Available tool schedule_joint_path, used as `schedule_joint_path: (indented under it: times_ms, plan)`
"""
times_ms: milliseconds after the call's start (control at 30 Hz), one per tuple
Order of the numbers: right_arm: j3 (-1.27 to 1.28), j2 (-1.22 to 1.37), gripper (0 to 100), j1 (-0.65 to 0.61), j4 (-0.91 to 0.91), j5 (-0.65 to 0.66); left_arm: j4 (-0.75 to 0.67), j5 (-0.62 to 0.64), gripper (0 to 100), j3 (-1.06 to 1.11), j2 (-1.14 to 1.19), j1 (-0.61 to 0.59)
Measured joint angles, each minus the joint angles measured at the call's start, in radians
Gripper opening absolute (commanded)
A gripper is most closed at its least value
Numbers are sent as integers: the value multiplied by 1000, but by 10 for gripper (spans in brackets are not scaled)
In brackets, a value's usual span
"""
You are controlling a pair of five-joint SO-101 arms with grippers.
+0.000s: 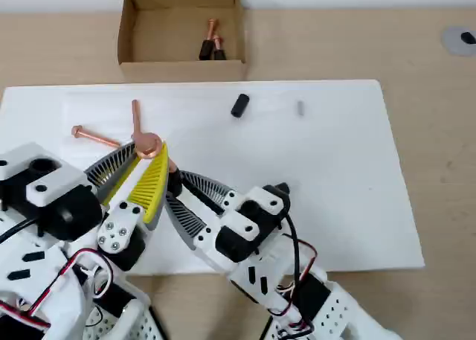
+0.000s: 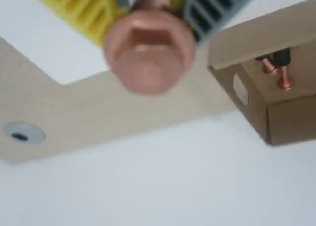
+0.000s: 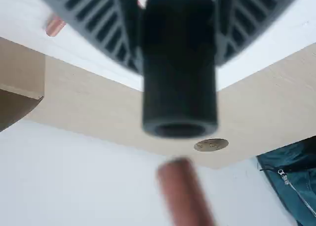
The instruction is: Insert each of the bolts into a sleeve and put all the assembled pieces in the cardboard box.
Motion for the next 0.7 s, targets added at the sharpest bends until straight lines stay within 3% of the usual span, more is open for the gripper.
schedule_joint_path:
  times_ms: [700]
  plan:
    - [0, 0, 10, 0, 0, 0, 77, -21, 23, -32, 0, 9]
